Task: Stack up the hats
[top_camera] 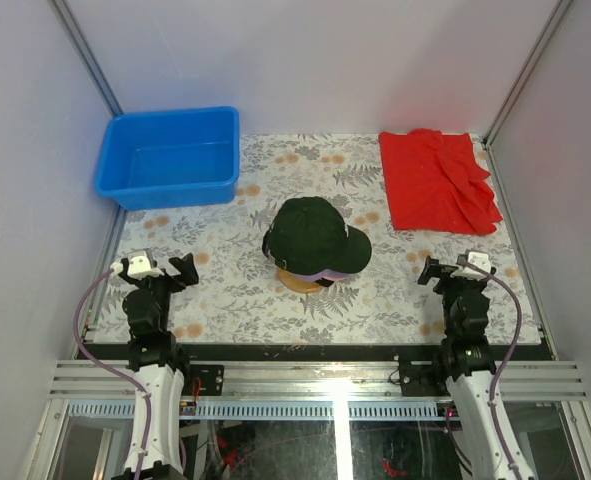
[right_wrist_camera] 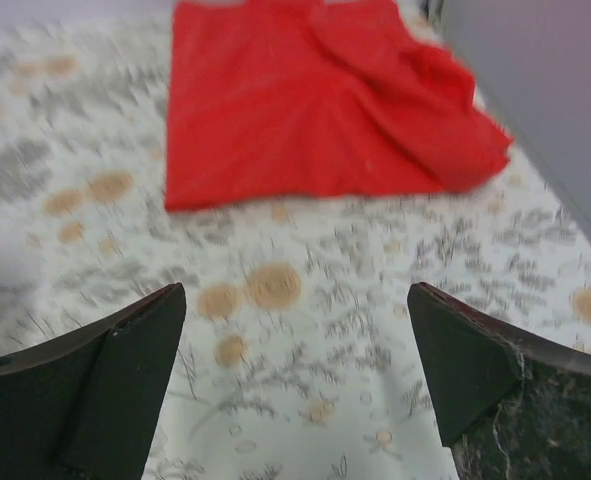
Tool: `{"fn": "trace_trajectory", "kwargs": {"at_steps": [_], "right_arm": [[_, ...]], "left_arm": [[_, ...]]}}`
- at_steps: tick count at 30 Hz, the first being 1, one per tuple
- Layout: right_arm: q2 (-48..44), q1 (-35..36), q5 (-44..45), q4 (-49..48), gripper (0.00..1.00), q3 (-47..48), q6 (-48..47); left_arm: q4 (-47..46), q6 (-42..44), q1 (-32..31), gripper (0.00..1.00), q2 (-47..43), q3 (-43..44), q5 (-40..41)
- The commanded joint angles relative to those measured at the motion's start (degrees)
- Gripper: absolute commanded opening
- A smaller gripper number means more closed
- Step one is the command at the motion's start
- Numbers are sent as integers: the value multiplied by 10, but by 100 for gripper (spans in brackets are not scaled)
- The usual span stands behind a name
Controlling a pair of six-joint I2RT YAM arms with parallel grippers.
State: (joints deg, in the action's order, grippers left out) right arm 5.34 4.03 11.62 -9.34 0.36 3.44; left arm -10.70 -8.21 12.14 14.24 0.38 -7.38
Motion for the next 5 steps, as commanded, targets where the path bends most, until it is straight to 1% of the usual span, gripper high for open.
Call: {"fn": "trace_trajectory", "kwargs": {"at_steps": [1, 3, 5], "right_arm": [[124, 3, -1, -47, 99, -40, -7], [108, 3, -24, -48, 99, -44, -15], [83, 3, -17, -45, 99, -53, -10]], "left_arm": [[-42, 11, -3, 100, -4, -60, -3], [-43, 10, -3, 100, -3, -60, -2], [-43, 11, -3, 100, -3, -60, -3]]}}
